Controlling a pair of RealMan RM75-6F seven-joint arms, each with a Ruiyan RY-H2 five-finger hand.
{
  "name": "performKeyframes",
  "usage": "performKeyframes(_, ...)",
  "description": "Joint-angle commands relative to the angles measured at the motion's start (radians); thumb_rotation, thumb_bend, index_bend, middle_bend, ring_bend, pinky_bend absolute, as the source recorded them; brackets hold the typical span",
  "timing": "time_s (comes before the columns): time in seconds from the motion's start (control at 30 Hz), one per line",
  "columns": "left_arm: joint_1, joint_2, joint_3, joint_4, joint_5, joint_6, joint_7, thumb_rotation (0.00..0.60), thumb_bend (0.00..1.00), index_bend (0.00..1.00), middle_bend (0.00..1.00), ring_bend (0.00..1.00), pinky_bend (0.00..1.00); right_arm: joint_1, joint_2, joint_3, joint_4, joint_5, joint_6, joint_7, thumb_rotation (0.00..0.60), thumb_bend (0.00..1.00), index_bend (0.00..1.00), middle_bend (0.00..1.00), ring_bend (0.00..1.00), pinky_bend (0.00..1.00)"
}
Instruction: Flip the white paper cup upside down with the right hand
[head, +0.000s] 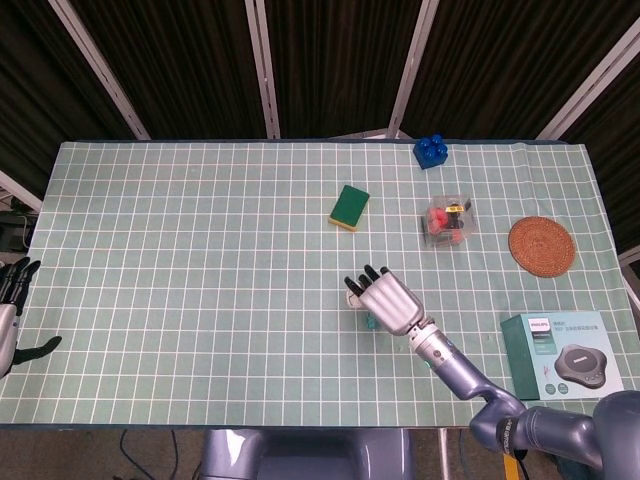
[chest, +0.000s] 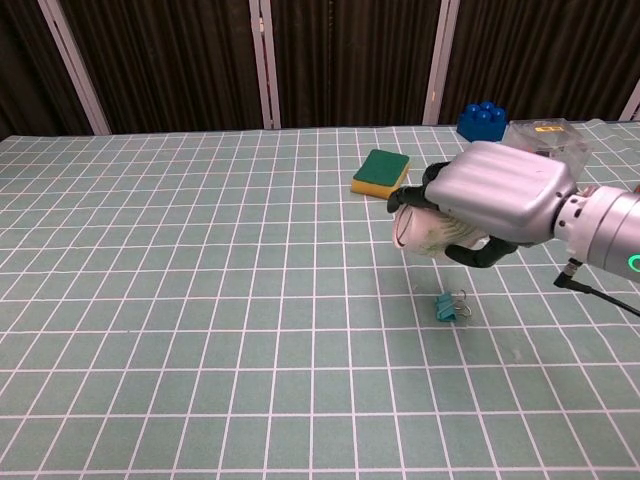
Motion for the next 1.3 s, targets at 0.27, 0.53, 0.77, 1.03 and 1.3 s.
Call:
performKeyframes(0.27, 0.004, 0.009, 0.010, -0.012, 0.020, 0.001, -0.010, 0.600, 0.00, 0.00, 0.00, 0.00, 0.00, -0.068, 0.074, 0.057, -0.192, 0.118, -0.087, 0.592, 0.600, 0.36, 0.21, 0.40, 0.20, 0.47)
performKeyframes(0.53, 0.004, 0.009, 0.010, -0.013, 0.020, 0.000, -0.010, 0.600, 0.00, 0.00, 0.00, 0.00, 0.00, -0.086, 0.000, 0.049, -0.099, 0.088, -0.076, 0.667, 0.600, 0.36, 0.21, 0.38, 0.18, 0.45)
performKeyframes(0.77, 0.003, 0.011, 0.010, -0.013, 0.020, 0.001, -0.012, 0.600, 0.00, 0.00, 0.00, 0.00, 0.00, -0.096, -0.066, 0.049, -0.013, 0.055, -0.041, 0.670, 0.600, 0.35, 0.21, 0.35, 0.15, 0.39)
performKeyframes(1.03, 0.003, 0.012, 0.010, -0.012, 0.020, -0.001, -0.017, 0.600, 0.00, 0.00, 0.00, 0.00, 0.00, -0.112, -0.099, 0.049, 0.058, 0.038, -0.017, 0.679, 0.600, 0.35, 0.21, 0.33, 0.14, 0.35)
performKeyframes(1.3, 0.004, 0.011, 0.010, -0.015, 0.022, 0.002, -0.012, 0.600, 0.00, 0.00, 0.00, 0.00, 0.00, -0.122, -0.107, 0.046, 0.093, 0.036, -0.022, 0.706, 0.600, 0.34, 0.20, 0.27, 0.07, 0.27)
